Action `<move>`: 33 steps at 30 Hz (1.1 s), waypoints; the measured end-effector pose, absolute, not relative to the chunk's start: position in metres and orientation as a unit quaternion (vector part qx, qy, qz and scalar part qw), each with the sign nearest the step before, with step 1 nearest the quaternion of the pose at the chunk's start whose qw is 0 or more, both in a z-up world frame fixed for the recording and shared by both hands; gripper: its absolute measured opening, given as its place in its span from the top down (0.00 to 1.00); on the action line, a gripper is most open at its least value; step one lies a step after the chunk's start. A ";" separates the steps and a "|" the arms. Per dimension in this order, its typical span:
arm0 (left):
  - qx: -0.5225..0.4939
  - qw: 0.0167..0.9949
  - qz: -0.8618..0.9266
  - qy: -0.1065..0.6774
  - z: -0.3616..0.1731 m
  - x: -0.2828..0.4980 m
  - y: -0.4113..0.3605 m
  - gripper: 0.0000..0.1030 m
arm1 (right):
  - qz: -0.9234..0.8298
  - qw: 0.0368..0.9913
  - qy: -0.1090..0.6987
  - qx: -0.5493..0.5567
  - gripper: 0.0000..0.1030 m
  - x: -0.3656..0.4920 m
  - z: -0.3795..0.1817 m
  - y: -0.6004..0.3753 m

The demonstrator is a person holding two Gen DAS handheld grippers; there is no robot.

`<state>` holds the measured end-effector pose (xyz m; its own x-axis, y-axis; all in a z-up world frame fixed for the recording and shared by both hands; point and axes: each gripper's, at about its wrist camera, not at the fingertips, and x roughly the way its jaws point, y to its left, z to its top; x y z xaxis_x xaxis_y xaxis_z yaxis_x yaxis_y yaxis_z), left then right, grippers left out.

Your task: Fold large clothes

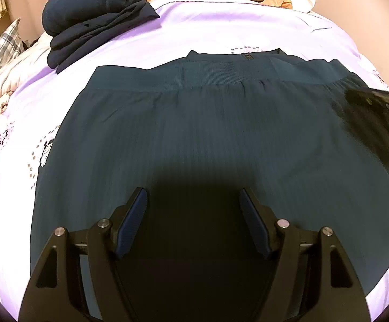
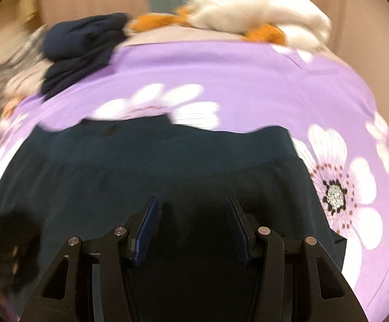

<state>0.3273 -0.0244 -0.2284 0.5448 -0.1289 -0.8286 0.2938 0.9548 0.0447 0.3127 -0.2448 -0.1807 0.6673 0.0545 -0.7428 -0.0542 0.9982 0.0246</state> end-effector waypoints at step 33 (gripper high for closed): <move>0.097 0.895 -0.104 0.424 -0.222 0.228 0.023 0.23 | 0.061 0.921 0.380 -0.052 0.46 0.182 -0.208 -0.235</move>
